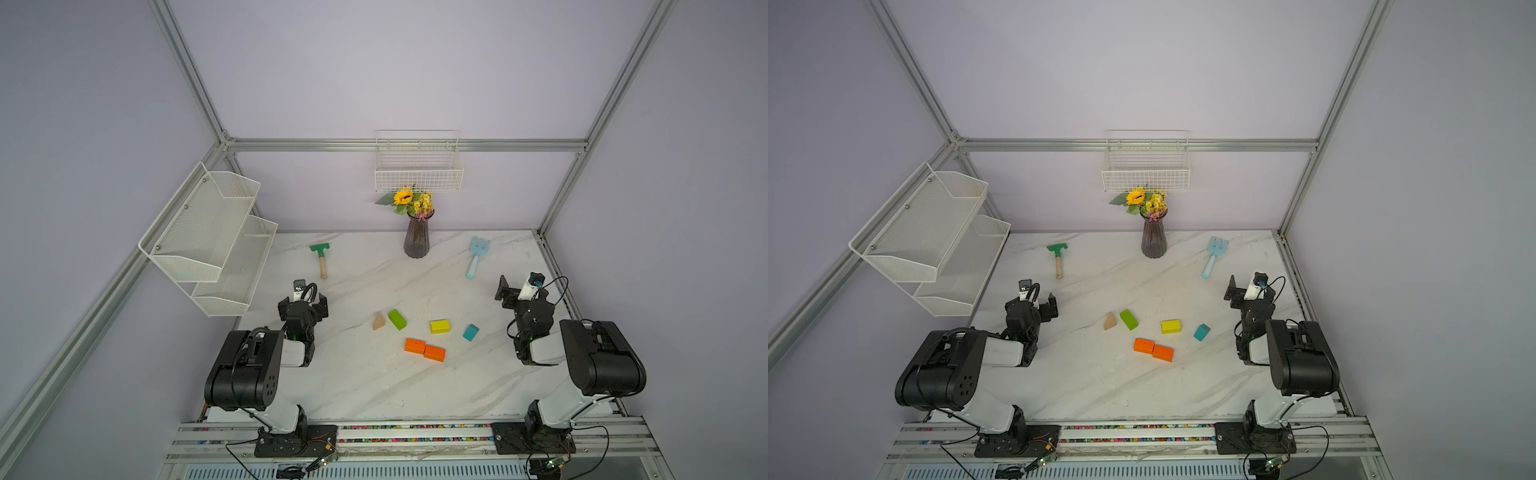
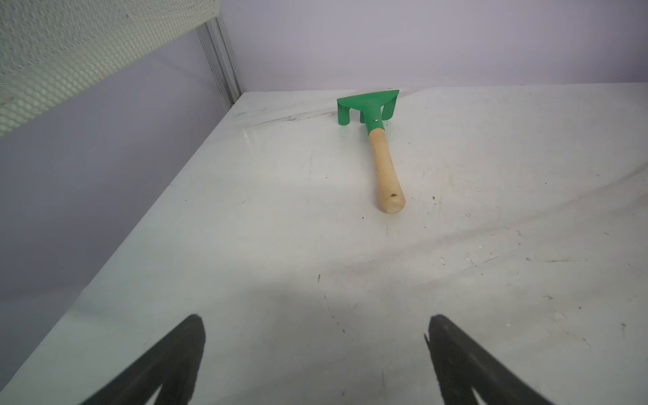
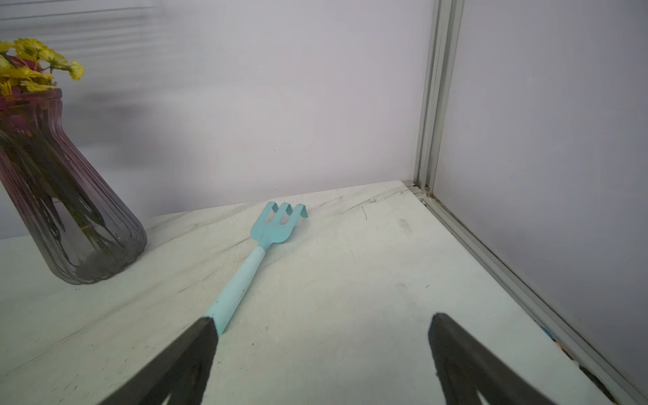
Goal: Assemble a piece of candy with building blocks
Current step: Adjust the building block at the center of the board.
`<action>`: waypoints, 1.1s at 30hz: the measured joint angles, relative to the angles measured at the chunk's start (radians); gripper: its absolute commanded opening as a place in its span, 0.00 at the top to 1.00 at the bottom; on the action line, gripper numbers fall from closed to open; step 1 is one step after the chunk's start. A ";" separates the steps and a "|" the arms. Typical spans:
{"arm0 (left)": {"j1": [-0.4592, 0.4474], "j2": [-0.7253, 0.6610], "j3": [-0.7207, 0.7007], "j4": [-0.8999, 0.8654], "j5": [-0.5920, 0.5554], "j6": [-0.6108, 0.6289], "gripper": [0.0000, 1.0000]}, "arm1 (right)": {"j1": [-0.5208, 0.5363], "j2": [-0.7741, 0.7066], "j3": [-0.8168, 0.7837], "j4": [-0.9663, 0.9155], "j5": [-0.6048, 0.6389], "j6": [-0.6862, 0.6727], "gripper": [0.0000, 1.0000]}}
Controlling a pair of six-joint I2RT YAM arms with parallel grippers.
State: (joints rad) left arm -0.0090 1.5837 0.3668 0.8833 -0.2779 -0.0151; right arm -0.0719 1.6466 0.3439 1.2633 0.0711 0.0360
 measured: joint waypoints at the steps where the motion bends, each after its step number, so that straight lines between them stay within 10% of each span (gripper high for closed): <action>1: 0.000 0.000 0.000 0.000 0.000 0.000 0.00 | 0.000 0.000 0.000 0.000 0.000 0.000 0.03; 22: 0.000 -0.018 0.011 -0.048 -0.014 -0.002 0.00 | 0.000 -0.029 0.000 -0.037 -0.001 0.000 0.02; 33: 0.022 -0.423 0.583 -0.732 -0.027 -0.145 0.00 | 0.000 -0.586 0.366 -0.647 -0.006 0.215 0.03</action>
State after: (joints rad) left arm 0.0132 1.1603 0.9501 0.1509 -0.3046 -0.1604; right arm -0.0719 1.0611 0.7097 0.6159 0.0650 0.2508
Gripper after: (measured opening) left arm 0.999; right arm 0.975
